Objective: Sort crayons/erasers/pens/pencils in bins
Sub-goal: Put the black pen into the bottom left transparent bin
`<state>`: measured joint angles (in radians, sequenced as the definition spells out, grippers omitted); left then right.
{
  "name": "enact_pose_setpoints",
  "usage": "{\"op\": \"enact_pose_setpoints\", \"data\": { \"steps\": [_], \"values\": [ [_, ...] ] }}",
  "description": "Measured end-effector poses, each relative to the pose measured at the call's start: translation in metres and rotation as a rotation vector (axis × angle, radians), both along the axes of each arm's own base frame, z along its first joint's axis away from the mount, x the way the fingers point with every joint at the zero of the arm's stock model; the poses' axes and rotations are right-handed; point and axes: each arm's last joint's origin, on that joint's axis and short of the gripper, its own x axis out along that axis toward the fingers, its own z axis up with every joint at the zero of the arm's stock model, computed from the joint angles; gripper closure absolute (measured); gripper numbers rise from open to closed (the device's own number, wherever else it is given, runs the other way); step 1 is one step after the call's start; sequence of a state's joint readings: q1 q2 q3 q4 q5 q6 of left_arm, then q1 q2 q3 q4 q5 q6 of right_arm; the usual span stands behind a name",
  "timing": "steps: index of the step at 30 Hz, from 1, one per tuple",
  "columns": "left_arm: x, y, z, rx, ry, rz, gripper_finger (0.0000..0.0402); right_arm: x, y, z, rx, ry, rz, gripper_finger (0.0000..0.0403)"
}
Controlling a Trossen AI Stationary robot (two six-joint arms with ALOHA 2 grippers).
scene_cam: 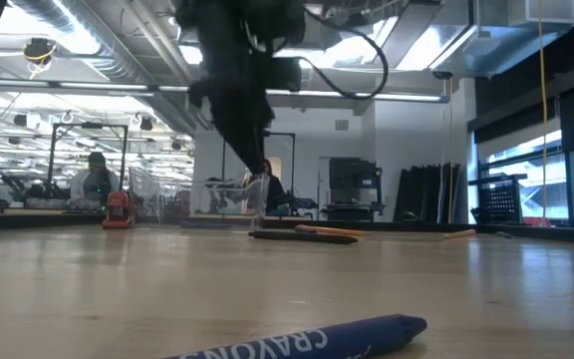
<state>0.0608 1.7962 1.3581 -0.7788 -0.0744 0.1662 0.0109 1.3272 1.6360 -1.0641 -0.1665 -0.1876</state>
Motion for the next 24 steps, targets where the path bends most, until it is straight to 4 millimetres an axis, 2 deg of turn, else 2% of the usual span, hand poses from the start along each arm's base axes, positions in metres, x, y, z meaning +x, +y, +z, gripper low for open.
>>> {"op": "enact_pose_setpoints", "data": {
  "steps": [4, 9, 17, 24],
  "values": [
    [-0.001, 0.009, -0.02, 0.047, -0.045, -0.089, 0.0316, 0.0, 0.0, 0.0, -0.001, 0.0, 0.0, 0.0288],
    [-0.003, 0.021, -0.037, 0.075, -0.111, -0.097, 0.0315, 0.0, 0.0, 0.0, -0.002, 0.0, 0.001, 0.0288],
    [-0.009, 0.036, -0.054, 0.027, -0.175, -0.122, 0.0315, 0.0, -0.002, 0.0, -0.058, -0.001, -0.057, 0.0288],
    [-0.014, 0.04, -0.064, 0.035, -0.206, -0.109, 0.0315, 0.0, -0.003, 0.0, -0.069, -0.001, -0.069, 0.0288]
  ]
}}
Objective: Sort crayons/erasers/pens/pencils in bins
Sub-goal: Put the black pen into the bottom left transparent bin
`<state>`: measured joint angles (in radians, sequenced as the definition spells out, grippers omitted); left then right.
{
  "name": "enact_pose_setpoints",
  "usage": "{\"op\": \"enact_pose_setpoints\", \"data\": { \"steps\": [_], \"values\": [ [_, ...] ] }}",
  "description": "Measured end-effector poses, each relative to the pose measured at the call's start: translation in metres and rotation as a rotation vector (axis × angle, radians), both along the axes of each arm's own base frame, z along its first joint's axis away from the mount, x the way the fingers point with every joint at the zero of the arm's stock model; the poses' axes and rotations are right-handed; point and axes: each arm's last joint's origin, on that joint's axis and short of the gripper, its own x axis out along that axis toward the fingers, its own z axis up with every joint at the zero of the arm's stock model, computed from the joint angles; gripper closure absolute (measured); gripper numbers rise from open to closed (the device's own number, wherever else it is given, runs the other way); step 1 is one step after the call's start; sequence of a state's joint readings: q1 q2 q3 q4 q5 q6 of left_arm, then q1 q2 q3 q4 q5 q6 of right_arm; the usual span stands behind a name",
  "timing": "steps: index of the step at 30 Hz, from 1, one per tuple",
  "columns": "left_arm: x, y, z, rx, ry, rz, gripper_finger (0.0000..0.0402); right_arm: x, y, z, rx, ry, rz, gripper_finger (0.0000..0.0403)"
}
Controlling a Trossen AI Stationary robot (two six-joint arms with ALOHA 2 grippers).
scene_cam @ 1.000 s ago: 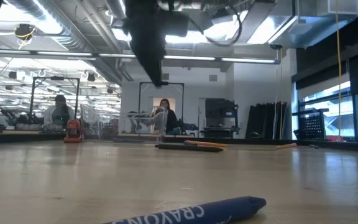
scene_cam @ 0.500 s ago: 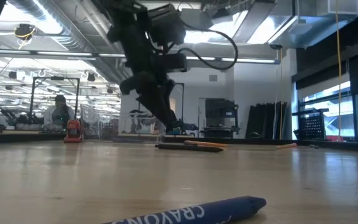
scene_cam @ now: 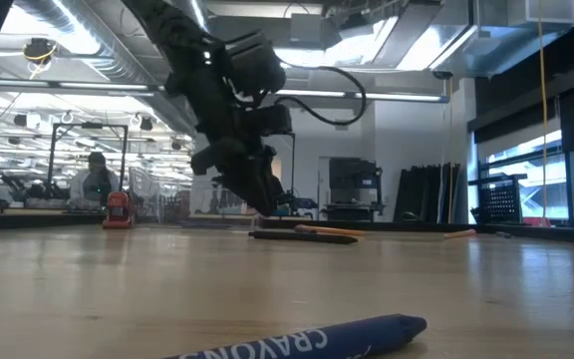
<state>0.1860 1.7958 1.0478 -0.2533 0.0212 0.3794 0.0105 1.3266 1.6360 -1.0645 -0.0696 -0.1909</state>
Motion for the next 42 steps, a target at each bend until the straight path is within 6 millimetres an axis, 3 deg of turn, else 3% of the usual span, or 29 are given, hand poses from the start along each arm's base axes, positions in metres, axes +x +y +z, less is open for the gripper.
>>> {"op": "enact_pose_setpoints", "data": {
  "steps": [12, 42],
  "values": [
    [-0.013, -0.003, -0.023, 0.008, -0.04, 0.0, 0.0315, 0.0, 0.0, 0.0, 0.001, 0.0, 0.001, 0.0288],
    [-0.009, 0.009, -0.039, -0.032, -0.058, 0.028, 0.0315, 0.0, 0.0, 0.0, 0.002, -0.003, 0.001, 0.0288]
  ]
}}
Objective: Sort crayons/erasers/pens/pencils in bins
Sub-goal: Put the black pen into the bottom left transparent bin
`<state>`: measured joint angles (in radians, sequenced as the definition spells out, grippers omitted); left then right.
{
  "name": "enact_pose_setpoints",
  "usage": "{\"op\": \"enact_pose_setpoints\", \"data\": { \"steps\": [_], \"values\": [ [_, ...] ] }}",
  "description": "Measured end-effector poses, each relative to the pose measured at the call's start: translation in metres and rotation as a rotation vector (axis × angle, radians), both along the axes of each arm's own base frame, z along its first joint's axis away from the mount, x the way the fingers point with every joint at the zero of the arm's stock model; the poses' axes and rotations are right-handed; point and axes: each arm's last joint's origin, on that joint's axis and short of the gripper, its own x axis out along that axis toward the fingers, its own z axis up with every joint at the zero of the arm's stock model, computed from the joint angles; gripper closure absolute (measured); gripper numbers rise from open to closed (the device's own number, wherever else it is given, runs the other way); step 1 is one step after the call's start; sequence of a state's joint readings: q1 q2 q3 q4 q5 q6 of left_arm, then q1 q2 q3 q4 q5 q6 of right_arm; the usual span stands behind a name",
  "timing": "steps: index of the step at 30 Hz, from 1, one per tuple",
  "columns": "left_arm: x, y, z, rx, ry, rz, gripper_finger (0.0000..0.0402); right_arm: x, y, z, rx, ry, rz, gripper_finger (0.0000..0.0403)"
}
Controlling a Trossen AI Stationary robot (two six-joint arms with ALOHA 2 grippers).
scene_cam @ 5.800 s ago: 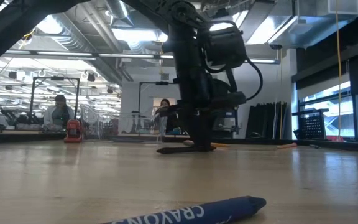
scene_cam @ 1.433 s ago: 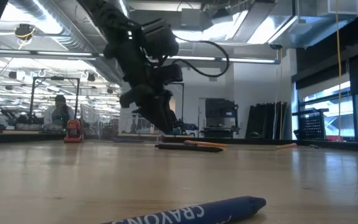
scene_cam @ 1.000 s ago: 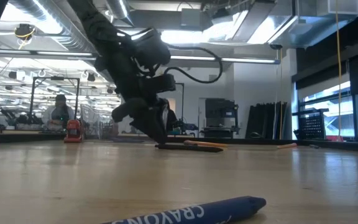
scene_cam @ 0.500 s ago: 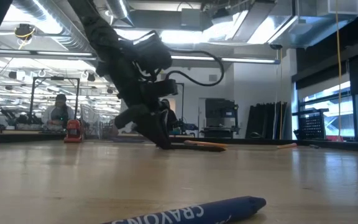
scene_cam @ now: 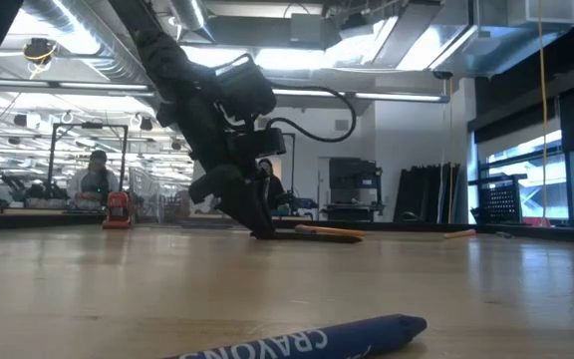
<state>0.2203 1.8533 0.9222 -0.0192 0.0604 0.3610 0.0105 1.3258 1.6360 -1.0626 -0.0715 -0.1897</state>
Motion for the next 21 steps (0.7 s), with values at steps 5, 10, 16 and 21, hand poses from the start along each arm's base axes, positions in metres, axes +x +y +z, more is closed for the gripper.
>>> {"op": "enact_pose_setpoints", "data": {
  "steps": [5, 10, 16, 21],
  "values": [
    [-0.0009, 0.0049, -0.0041, -0.065, 0.001, 0.029, 0.0315, 0.0, 0.0, 0.0, 0.0, 0.0, 0.0, 0.0288],
    [-0.001, 0.0055, -0.0046, -0.076, 0.001, 0.049, 0.0315, 0.0, 0.0, 0.0, 0.001, 0.0, -0.001, 0.0288],
    [-0.0011, 0.0055, -0.0051, -0.088, 0.003, 0.078, 0.0318, 0.0, 0.0001, 0.0, 0.001, 0.0, -0.001, 0.0288],
    [-0.0027, 0.0052, -0.0061, -0.089, 0.024, 0.08, 0.0351, 0.0, 0.0001, 0.0, 0.001, 0.0, -0.001, 0.0288]
  ]
}}
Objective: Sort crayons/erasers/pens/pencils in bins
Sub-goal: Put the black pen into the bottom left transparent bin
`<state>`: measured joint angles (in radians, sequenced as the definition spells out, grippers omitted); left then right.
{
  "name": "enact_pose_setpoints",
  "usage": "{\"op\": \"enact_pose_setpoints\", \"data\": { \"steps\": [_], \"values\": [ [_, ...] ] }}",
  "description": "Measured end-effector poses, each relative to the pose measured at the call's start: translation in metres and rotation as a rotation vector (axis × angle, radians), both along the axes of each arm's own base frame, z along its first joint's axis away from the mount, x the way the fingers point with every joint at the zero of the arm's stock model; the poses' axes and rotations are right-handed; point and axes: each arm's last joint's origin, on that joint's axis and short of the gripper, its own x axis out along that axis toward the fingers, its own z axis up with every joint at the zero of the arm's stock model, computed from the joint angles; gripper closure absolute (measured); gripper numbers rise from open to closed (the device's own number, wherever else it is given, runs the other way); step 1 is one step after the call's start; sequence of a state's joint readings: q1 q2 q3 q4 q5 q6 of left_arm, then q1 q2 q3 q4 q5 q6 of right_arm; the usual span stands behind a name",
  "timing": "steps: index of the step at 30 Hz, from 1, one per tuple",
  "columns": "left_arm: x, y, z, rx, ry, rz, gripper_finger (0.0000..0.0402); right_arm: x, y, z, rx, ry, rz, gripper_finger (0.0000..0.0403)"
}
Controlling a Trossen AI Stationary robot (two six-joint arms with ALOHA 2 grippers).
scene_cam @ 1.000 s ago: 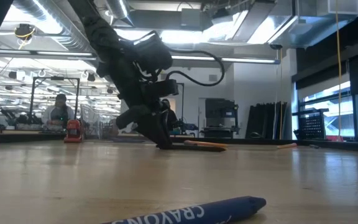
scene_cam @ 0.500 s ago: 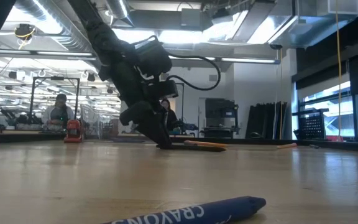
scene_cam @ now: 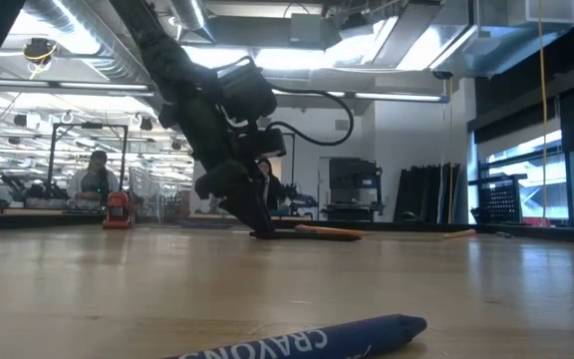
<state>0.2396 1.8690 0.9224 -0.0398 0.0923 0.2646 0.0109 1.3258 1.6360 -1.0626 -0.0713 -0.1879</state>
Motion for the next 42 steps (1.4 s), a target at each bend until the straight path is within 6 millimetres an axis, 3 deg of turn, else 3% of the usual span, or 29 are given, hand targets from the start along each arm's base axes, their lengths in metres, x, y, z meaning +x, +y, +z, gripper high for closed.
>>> {"op": "enact_pose_setpoints", "data": {
  "steps": [5, 16, 26, 42],
  "values": [
    [-0.001, 0.0, -0.001, 0.003, 0.02, 0.002, 0.0386, 0.0, 0.0, 0.0, 0.0, 0.0, 0.0, 0.0288],
    [-0.003, -0.003, 0.005, -0.083, 0.001, 0.042, 0.0388, 0.0, 0.0, 0.0, 0.0, 0.0, 0.0, 0.0288],
    [-0.015, -0.006, 0.037, -0.111, -0.018, 0.083, 0.039, 0.0, 0.0, 0.0, -0.001, 0.003, 0.0, 0.0288],
    [-0.061, -0.025, 0.096, -0.17, 0.062, 0.132, 0.039, 0.0, 0.0, 0.0, -0.002, 0.004, 0.002, 0.0288]
  ]
}}
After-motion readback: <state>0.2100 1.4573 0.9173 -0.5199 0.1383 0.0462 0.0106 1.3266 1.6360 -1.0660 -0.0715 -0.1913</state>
